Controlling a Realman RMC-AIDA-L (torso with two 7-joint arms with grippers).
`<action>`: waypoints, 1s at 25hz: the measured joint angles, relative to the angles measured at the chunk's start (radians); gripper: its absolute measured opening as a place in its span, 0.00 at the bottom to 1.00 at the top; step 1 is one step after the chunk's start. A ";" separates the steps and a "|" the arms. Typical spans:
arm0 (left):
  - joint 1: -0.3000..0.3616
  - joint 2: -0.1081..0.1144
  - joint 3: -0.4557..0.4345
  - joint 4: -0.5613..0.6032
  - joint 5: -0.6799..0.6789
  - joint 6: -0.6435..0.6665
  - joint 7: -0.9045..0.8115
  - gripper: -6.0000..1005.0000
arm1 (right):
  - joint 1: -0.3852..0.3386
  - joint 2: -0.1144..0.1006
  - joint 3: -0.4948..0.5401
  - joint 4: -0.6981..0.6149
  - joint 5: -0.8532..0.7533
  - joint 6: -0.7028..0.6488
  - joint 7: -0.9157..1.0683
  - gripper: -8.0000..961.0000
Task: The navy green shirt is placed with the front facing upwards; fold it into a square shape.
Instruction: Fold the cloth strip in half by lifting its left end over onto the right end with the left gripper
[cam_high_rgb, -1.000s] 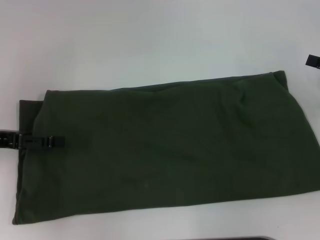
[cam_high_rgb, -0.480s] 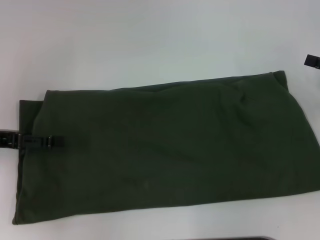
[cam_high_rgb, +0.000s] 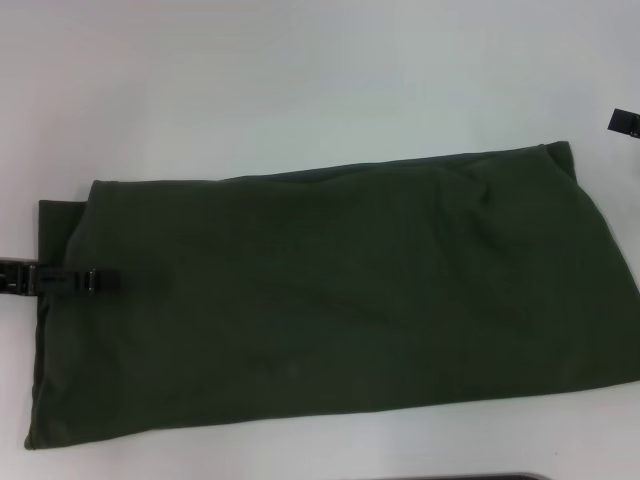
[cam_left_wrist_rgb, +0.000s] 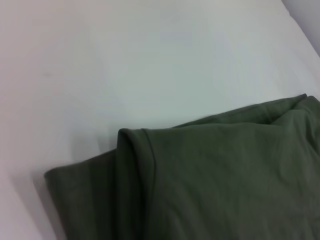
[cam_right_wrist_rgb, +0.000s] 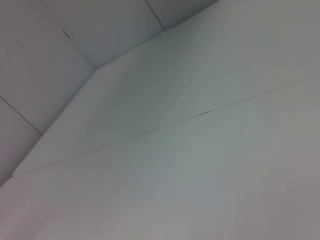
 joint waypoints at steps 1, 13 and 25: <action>0.000 0.000 0.000 0.001 0.000 -0.001 0.000 0.90 | 0.000 0.000 0.000 0.000 0.000 0.001 0.000 0.95; 0.001 0.000 0.000 0.001 0.000 -0.001 -0.001 0.86 | 0.001 0.001 0.001 0.001 0.000 -0.002 0.001 0.95; -0.001 0.000 -0.004 -0.001 0.011 0.000 -0.002 0.83 | 0.001 0.003 0.002 0.000 0.000 -0.002 0.002 0.95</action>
